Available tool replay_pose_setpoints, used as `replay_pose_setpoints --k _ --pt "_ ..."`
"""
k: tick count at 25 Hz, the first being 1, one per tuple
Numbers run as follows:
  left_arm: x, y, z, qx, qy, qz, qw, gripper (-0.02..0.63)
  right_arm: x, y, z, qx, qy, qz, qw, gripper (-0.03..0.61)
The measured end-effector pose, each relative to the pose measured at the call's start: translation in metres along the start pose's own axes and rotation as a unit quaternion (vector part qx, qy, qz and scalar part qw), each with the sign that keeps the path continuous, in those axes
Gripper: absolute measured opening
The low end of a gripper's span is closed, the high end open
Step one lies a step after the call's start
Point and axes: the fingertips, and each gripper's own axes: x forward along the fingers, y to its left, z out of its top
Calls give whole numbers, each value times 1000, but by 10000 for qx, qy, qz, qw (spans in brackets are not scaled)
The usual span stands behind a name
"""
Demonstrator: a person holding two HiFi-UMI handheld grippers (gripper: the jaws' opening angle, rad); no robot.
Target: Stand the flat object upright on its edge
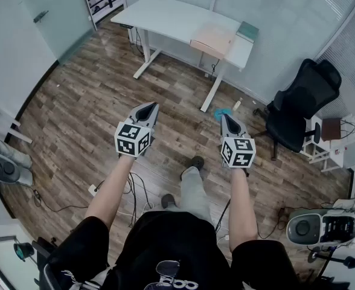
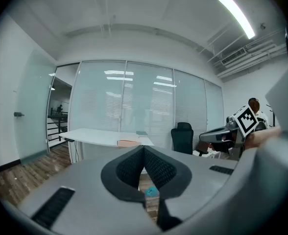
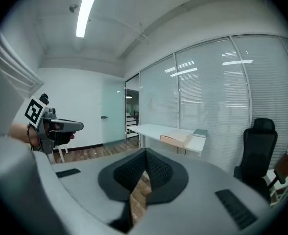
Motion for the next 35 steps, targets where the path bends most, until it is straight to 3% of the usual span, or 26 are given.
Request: replay_pose_setpoints --k 16,35 --pt "32 38 14 188 22 75 9998 20 51 -10 16 113 -85 -9 9999 23" --pt "172 76 48 356 120 -29 9993 21 161 -99 58 189 -138 -73 9997 23"
